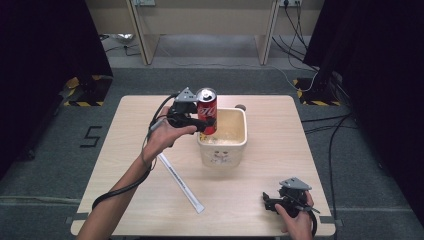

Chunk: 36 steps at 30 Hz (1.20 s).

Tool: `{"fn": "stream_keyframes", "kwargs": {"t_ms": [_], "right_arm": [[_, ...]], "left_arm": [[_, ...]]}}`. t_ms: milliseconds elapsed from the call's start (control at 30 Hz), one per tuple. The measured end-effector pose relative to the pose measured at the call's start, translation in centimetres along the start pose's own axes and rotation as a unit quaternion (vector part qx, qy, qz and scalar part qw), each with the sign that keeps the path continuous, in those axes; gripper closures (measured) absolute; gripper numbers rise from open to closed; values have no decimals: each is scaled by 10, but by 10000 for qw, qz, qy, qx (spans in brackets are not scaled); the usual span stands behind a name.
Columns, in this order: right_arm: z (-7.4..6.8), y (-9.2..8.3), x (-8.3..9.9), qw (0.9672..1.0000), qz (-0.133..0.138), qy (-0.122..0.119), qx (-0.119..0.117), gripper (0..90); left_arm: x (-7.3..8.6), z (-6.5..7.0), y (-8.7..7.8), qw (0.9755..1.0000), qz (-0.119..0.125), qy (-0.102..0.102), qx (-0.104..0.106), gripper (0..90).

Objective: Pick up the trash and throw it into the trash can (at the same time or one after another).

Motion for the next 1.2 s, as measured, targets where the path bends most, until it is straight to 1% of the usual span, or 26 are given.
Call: {"fn": "stream_keyframes", "kwargs": {"t_ms": [200, 500, 567, 767, 933, 1033, 1067, 1133, 1167, 1200], "right_arm": [[0, 0, 0, 10000, 6, -6, -2, 3], [0, 0, 0, 10000, 14, -7, -7, 2], [0, 0, 0, 10000, 8, -15, -14, 3], [0, 0, 0, 10000, 9, -26, -19, 2], [0, 0, 0, 10000, 10, -31, -23, 2], [0, 0, 0, 10000, 11, -30, -24, 2], [0, 0, 0, 10000, 11, -33, -25, 2], [0, 0, 0, 10000, 10, -34, -25, 3], [0, 0, 0, 10000, 9, -38, -30, 2], [0, 0, 0, 10000, 9, -38, -30, 2]], "left_arm": [[-1, 4, 12, 10000, -31, 16, 43, 342], [0, 7, 26, 9999, -44, 14, 98, 341], [1, 8, 30, 9999, -86, 24, 97, 341], [6, 7, 38, 9999, -116, -4, 113, 340], [14, 6, 45, 9997, -176, -48, 153, 339], [16, 5, 47, 9997, -165, 6, 165, 338], [19, 5, 49, 9996, -208, -68, 156, 338], [21, 5, 50, 9996, -229, -69, 156, 338], [22, 3, 52, 9996, -221, -10, 150, 337], [22, 3, 52, 9996, -221, -10, 150, 337]]}}
Point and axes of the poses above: each handheld gripper's, and its own axes: y roughly forward along the jaws, x roughly out of its underside, z roughly to its right, the point moved 5 cm from there along y, roughly forward along the jaws, and after that the axes turned 3 degrees about z, right-handed, at the moved point
